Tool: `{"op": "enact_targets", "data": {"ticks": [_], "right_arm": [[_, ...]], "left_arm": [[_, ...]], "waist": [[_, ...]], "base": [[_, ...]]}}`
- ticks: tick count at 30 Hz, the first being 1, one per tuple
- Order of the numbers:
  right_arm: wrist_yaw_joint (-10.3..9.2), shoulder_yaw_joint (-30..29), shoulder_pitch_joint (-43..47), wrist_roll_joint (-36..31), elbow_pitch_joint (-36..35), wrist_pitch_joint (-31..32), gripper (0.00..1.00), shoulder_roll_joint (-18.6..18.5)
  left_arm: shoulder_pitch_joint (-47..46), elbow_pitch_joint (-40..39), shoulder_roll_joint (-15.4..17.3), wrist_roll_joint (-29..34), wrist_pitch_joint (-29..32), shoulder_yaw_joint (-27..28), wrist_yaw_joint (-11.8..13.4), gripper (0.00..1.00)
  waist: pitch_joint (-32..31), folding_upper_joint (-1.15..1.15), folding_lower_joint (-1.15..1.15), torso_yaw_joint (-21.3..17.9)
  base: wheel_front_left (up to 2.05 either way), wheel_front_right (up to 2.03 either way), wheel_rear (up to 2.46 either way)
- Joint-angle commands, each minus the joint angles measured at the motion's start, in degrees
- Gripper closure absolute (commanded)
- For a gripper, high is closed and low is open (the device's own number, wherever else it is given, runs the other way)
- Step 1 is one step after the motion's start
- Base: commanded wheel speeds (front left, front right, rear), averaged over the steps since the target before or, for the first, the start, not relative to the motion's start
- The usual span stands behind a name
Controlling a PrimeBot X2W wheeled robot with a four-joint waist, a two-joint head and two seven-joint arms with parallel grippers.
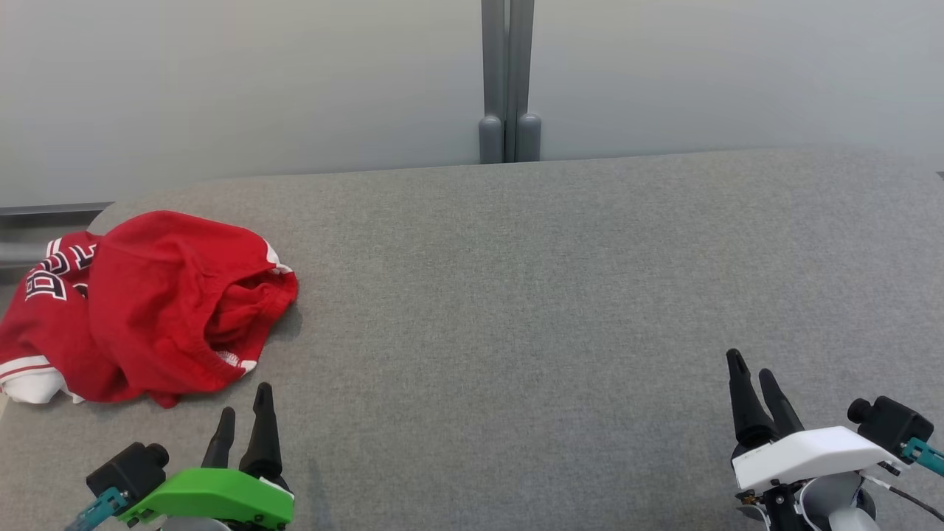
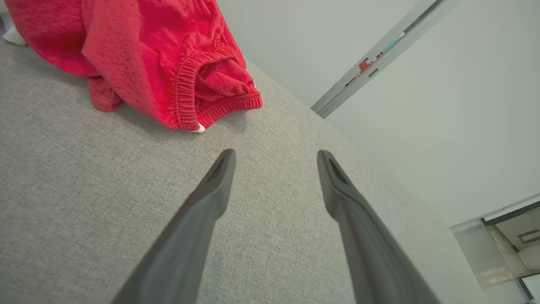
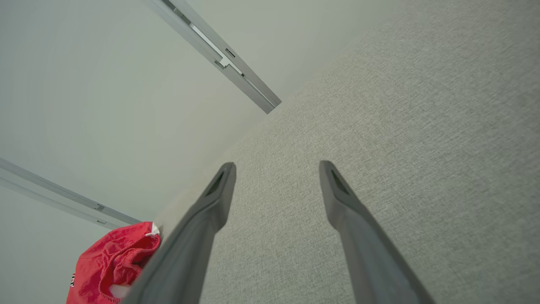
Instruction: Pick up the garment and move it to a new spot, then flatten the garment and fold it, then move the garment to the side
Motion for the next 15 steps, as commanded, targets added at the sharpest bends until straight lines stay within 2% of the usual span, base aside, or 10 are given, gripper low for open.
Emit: {"op": "enact_targets", "data": {"ticks": [1,15], "right_arm": [[0.02,0.2,-0.3,-2.2,-0.8,-0.7,0.0,-0.3],[0.03,0.8,0.4,-10.7,-1.2,-3.1,0.0,-0.4]], "left_arm": [[-0.2,-1.0,0.9,2.4,-0.6,-0.3,0.3,0.0],[0.4,-1.4,2.0,12.5,-2.9,-2.9,0.9,0.0]], "waist": [[-0.1,0.0,0.0,0.0],[-0.5,0.0,0.0,0.4]], "base": [[0.0,0.0,0.0],[0.0,0.0,0.0]]}}
